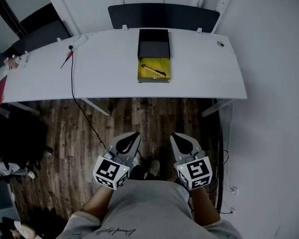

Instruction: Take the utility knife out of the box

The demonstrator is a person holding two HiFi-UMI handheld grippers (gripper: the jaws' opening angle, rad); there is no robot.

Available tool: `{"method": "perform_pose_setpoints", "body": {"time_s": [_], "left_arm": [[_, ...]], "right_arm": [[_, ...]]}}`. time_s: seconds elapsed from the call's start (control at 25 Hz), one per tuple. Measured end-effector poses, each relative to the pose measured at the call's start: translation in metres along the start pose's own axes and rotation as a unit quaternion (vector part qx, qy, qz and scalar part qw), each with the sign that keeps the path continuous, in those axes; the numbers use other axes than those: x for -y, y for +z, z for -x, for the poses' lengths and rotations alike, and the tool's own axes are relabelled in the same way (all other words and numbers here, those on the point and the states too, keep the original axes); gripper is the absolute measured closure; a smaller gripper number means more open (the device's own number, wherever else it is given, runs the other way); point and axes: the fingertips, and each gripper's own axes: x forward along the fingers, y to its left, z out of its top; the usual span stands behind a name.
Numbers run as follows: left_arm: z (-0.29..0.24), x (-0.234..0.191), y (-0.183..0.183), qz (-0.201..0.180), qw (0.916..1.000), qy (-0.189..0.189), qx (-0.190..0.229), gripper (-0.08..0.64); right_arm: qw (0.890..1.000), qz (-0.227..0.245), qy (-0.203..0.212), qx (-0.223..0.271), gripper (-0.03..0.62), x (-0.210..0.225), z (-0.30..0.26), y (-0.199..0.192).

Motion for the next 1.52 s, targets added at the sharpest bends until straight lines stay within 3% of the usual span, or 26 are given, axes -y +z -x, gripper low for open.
{"method": "perform_pose_setpoints", "body": {"time_s": [0.68,1.16,1.52], "left_arm": [[0.013,-0.039,0.010,0.004,0.9996,-0.022,0.014,0.558],[0.020,-0.086,0.017,-0.006,0.9986,-0.048,0.021,0.558],[0.020,-0.097,0.017,-0.010,0.9975,-0.067,0.018,0.558]], "right_arm": [[1.000,-0.010,-0.008,0.015,0.577,-0.031,-0.031,0.026],[1.000,0.008,-0.021,0.013,0.577,-0.060,-0.072,0.049],[0.999,0.014,-0.032,0.018,0.577,-0.066,-0.080,0.060]]}}
